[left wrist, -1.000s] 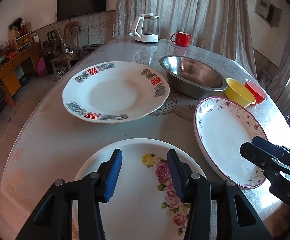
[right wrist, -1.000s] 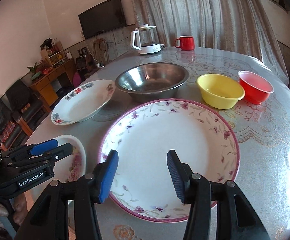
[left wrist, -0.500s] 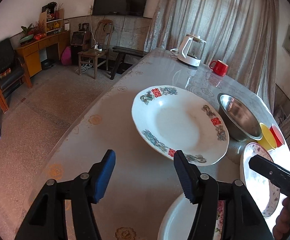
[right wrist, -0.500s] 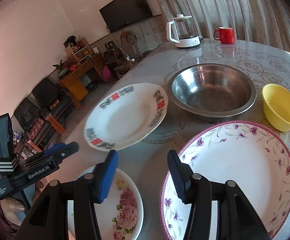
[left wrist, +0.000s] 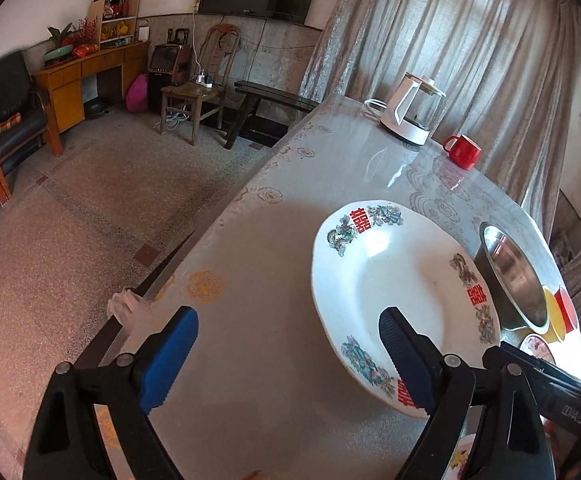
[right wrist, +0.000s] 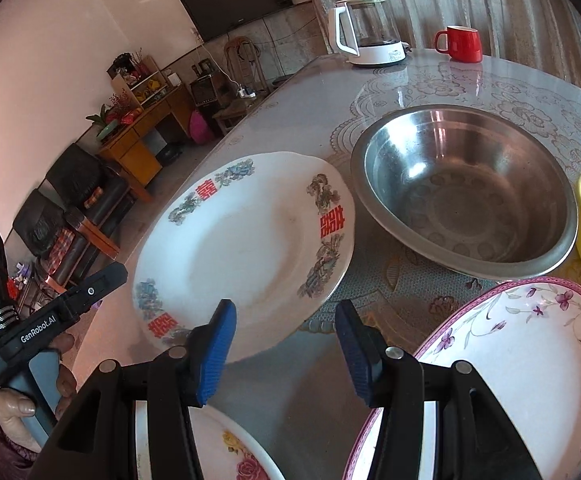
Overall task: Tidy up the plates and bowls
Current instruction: 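Grasp the red-character plate rim with the left gripper and lift it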
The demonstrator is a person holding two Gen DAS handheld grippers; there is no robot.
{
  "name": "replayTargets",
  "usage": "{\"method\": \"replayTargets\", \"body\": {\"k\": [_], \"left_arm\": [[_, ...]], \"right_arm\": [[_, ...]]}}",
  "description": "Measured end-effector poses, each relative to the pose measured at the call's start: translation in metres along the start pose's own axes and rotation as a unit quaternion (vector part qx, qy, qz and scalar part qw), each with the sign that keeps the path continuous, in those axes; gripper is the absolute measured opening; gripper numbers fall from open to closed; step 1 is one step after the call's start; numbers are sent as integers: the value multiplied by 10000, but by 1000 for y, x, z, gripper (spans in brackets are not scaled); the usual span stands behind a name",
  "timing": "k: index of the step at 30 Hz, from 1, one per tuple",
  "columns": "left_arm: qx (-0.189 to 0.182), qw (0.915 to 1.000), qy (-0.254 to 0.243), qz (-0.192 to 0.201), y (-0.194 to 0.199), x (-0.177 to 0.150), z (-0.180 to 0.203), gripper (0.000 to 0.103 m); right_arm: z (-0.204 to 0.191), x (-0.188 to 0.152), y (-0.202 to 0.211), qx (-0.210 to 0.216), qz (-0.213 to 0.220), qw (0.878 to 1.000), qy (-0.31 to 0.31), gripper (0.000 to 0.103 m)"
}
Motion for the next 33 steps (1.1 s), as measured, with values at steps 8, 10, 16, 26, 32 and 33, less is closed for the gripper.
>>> {"method": "replayTargets", "body": {"k": [8,10,16,26,32,33], "left_arm": [[-386,9981,106,-478,-36,14,10,43],[-399,9981,29,-475,-41,17,14,40],[-429,9970,-172,-628,-60,24,26,37],[-310,9965,-539,-559,-43,2,28,28],[-377,9965,-437,-602,-43,1,24,30],[-384,9966,-358,-627,-45,3,24,30]], "right_arm": [[12,10,-19,-34,-113,9998,-162,52],[11,13,-24,-40,-146,9998,-124,52],[8,19,-33,-101,-150,9998,83,48],[10,20,-41,-325,-242,9989,238,39],[3,21,-45,-514,-304,9973,437,43],[3,21,-45,-526,-306,9971,450,43]]}}
Point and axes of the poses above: each gripper's, at about its wrist camera, not at the fingertips, and y roughly against the way its jaws point, z to its right, x to its top, the point moved 9 cm from there along -y, roughly the way its jaws point, and after that the axes turned 5 degrees about -z, right-handed, at the moved point
